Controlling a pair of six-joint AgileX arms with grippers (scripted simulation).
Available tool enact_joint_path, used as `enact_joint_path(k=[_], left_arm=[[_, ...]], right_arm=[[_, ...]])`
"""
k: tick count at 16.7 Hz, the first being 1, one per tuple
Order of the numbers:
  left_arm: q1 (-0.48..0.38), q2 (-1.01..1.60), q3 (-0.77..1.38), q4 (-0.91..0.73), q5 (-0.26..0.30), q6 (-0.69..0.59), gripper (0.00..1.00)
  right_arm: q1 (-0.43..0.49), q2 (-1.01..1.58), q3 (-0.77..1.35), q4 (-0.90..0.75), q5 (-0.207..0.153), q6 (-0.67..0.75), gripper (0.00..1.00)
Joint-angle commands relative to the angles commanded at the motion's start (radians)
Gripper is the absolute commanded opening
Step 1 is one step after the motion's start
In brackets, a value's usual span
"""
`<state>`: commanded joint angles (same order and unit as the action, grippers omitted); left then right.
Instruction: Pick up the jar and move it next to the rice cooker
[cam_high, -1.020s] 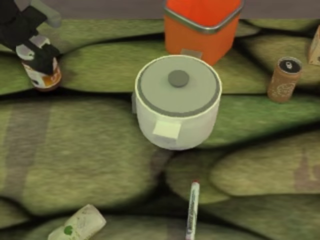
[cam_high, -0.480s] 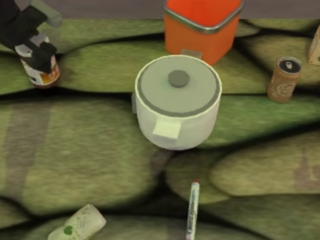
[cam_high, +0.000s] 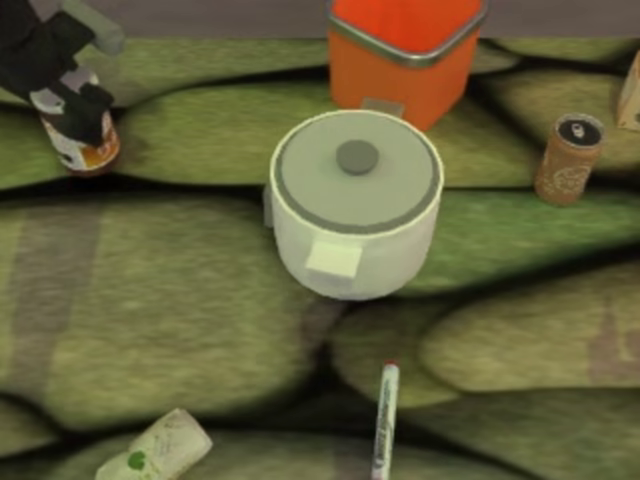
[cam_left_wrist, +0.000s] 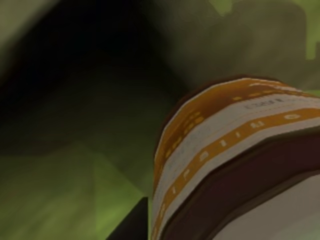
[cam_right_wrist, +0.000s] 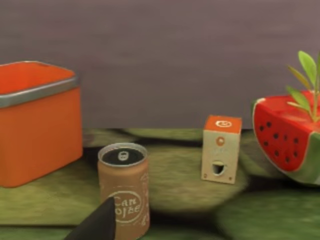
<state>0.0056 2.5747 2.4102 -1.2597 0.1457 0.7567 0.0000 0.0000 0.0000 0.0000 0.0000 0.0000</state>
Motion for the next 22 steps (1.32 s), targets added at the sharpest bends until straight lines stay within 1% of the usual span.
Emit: enact_joint_path(k=[5,12,15,22], left_arm=[[0.004,-0.039,-0.039,-0.002,0.001,0.004,0.0],[0.027,-0.391,-0.358,-0.02,-0.002,0.004,0.0],[0.034,-0.498,-0.464,-0.032,-0.005,0.007,0.0],[0.023,-0.514,-0.484,-0.03,-0.007,-0.003,0.0]], right_arm=[[0.0,0.0,0.0,0.0,0.0,0.0,1.0],[0.0,0.0,0.0,0.0,0.0,0.0,1.0],[0.0,0.0,0.0,0.0,0.0,0.0,1.0],[0.0,0.0,0.0,0.0,0.0,0.0,1.0]])
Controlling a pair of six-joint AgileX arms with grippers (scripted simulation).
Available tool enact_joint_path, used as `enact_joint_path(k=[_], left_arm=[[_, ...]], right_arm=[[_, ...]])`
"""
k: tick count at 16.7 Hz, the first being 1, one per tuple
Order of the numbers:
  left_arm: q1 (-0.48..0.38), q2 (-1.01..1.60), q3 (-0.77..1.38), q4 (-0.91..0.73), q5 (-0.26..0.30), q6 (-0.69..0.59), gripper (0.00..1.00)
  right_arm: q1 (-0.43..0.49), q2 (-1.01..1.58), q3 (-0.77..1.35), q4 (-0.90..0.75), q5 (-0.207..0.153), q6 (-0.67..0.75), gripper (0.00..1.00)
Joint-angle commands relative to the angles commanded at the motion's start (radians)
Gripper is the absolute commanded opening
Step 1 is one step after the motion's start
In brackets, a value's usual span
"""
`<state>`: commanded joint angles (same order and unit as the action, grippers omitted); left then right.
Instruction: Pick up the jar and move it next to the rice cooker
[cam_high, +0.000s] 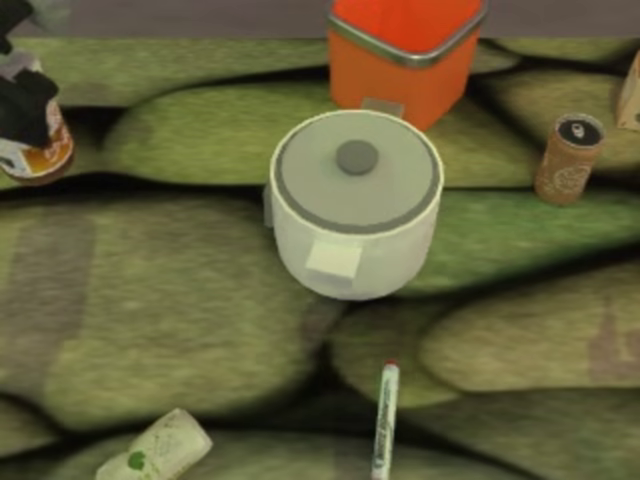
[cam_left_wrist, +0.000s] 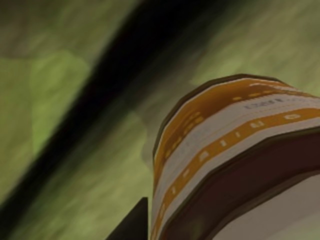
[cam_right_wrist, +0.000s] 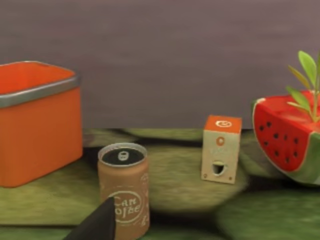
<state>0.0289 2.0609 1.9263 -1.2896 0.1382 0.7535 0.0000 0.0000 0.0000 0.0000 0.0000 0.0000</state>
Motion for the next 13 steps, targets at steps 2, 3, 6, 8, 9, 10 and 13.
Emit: enact_joint_path(k=[2,3,6,8,9,10,13], left_arm=[[-0.022,-0.001,-0.017,0.013,-0.01,-0.054,0.0],[-0.037,-0.001,-0.03,0.022,-0.018,-0.096,0.0],[-0.097,-0.009,-0.079,0.065,-0.05,-0.285,0.0],[-0.144,-0.019,-0.118,0.103,-0.078,-0.447,0.0],[-0.169,-0.026,-0.139,0.123,-0.092,-0.534,0.0],[-0.194,-0.032,-0.16,0.144,-0.107,-0.62,0.0],[-0.266,-0.049,-0.224,0.2,-0.149,-0.853,0.0]], right_arm=[[0.0,0.0,0.0,0.0,0.0,0.0,1.0],[0.0,0.0,0.0,0.0,0.0,0.0,1.0],[0.0,0.0,0.0,0.0,0.0,0.0,1.0],[0.0,0.0,0.0,0.0,0.0,0.0,1.0],[0.0,0.0,0.0,0.0,0.0,0.0,1.0],[0.0,0.0,0.0,0.0,0.0,0.0,1.0],[0.0,0.0,0.0,0.0,0.0,0.0,1.0]])
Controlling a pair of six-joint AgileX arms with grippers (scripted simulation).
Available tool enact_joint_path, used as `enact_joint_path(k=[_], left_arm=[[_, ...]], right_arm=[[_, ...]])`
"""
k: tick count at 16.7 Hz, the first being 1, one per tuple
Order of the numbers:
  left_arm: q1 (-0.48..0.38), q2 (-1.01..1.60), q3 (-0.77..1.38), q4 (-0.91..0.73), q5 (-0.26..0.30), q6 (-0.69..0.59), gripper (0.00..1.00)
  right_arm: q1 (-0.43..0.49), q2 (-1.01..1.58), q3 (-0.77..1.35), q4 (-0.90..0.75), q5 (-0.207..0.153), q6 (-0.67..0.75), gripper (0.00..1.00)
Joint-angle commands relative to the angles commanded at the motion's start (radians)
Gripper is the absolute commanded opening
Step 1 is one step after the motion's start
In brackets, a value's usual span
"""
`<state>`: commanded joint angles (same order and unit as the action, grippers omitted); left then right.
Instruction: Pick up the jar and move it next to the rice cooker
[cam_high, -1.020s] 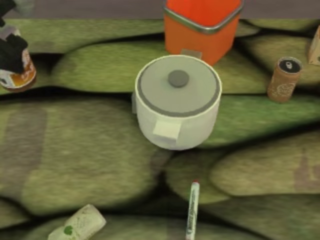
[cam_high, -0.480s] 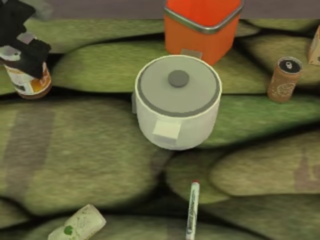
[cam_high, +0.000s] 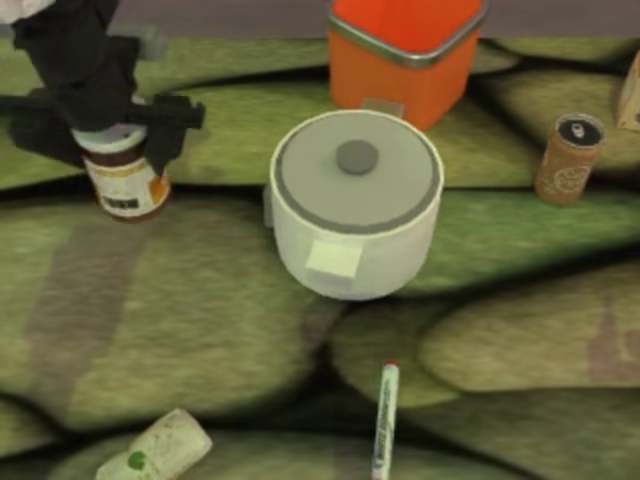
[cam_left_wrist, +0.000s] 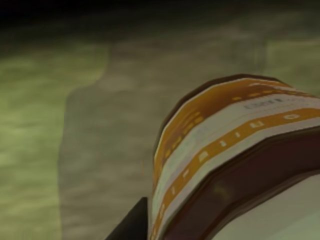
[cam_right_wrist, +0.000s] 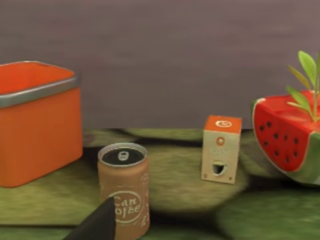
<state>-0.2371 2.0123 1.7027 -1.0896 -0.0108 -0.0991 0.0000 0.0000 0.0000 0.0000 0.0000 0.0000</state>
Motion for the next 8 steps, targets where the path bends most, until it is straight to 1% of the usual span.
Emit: enact_joint_path(k=[2,4,8], left_arm=[[-0.039,-0.008,-0.039,0.029,-0.023,-0.11,0.0],[-0.066,-0.014,-0.066,0.049,-0.038,-0.177,0.0],[-0.077,-0.015,-0.078,0.056,-0.045,-0.202,0.0]], right_arm=[[0.0,0.0,0.0,0.0,0.0,0.0,1.0],[0.0,0.0,0.0,0.0,0.0,0.0,1.0],[0.0,0.0,0.0,0.0,0.0,0.0,1.0]])
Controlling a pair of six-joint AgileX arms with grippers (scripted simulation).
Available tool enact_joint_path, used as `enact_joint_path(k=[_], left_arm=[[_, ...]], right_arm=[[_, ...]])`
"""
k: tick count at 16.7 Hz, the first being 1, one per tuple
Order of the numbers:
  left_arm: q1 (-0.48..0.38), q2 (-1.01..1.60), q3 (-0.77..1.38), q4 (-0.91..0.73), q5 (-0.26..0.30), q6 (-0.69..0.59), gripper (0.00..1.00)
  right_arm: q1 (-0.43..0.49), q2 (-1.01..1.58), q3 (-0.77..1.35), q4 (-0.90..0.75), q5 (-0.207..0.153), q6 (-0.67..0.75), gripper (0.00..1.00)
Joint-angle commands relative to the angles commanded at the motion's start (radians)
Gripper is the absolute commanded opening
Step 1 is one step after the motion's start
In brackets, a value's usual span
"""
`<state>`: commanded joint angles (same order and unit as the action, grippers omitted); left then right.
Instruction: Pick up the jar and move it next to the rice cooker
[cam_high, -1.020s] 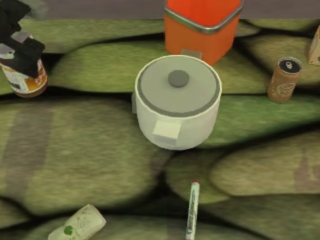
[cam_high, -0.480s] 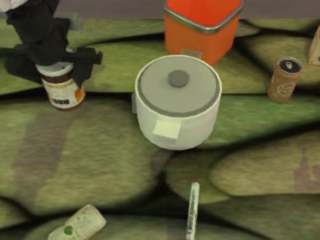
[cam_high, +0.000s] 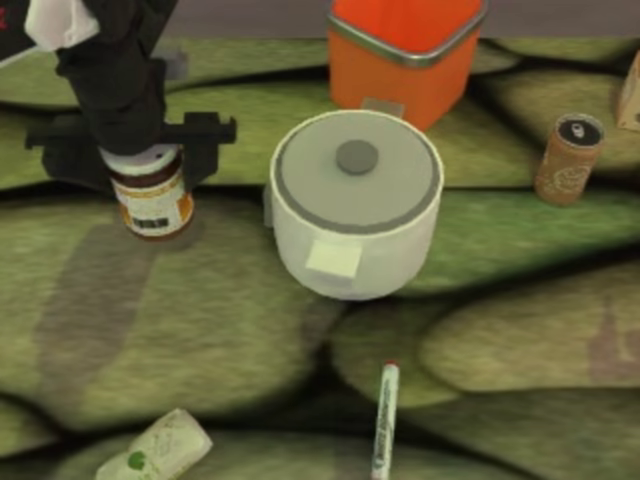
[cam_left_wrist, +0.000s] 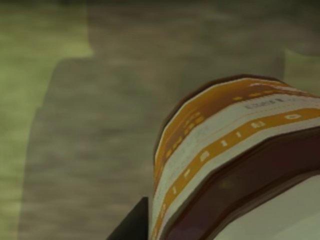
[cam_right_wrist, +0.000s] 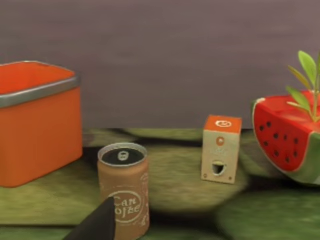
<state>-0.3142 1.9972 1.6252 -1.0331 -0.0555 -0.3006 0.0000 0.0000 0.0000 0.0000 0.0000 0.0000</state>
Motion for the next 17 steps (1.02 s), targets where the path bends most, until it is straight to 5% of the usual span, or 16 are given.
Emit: enact_joint_path(k=[14,17], left_arm=[[0.007,0.067,-0.102,0.169,0.002,0.008,0.0],[0.007,0.067,-0.102,0.169,0.002,0.008,0.23]], right_arm=[[0.0,0.0,0.0,0.0,0.0,0.0,1.0],[0.0,0.0,0.0,0.0,0.0,0.0,1.0]])
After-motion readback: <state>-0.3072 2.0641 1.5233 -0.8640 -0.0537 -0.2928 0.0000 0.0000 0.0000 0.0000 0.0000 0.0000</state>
